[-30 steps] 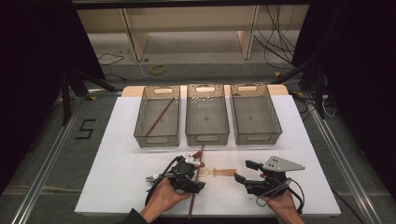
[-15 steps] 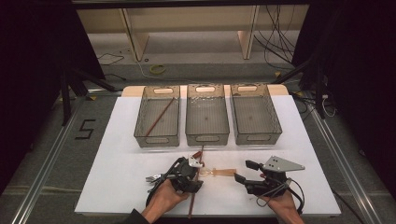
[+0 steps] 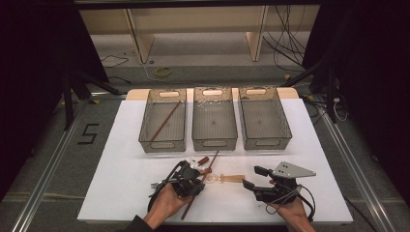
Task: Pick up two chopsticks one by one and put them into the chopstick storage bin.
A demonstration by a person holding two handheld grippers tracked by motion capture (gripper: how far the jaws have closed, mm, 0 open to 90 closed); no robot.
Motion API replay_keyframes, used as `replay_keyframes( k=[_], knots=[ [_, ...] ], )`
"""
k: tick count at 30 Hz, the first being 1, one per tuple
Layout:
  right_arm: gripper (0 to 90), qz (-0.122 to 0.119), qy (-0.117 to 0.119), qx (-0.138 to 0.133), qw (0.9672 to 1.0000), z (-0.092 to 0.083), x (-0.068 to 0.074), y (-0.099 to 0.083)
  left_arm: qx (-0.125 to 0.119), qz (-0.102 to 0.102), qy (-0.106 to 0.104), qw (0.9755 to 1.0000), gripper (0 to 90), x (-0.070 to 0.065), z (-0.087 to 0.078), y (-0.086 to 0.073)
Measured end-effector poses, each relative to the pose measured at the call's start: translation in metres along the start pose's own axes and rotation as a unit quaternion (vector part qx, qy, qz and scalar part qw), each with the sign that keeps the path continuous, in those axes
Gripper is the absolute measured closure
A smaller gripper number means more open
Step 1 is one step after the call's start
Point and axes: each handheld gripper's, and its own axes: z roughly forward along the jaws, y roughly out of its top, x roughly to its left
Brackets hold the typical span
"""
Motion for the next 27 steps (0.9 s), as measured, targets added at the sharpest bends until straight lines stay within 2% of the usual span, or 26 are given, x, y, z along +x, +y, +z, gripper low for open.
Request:
replay_keyframes(
  k=[9, 12, 17, 21, 27],
  knots=[
    [33.3, 0.000, 0.001, 0.001, 1.0000, 0.000, 0.000, 0.000, 0.000, -0.005, 0.002, 1.0000, 81.3, 0.003, 0.000, 0.000],
    [33.3, -0.001, 0.001, 0.001, 1.0000, 0.001, 0.000, 0.000, -0.003, -0.013, -0.002, 0.9999, 81.8, 0.004, 0.000, -0.001],
    [33.3, -0.001, 0.002, 0.001, 1.0000, 0.001, 0.000, 0.000, -0.004, -0.011, -0.004, 0.9999, 83.0, 0.006, 0.000, -0.001],
    [33.3, -0.001, 0.002, 0.000, 1.0000, 0.001, -0.001, 0.000, -0.012, -0.007, -0.009, 0.9999, 83.4, 0.009, -0.003, 0.000],
    [33.3, -0.001, 0.002, 0.000, 1.0000, 0.001, -0.001, 0.000, -0.024, -0.011, -0.019, 0.9995, 83.4, 0.012, -0.009, 0.001]
  ],
)
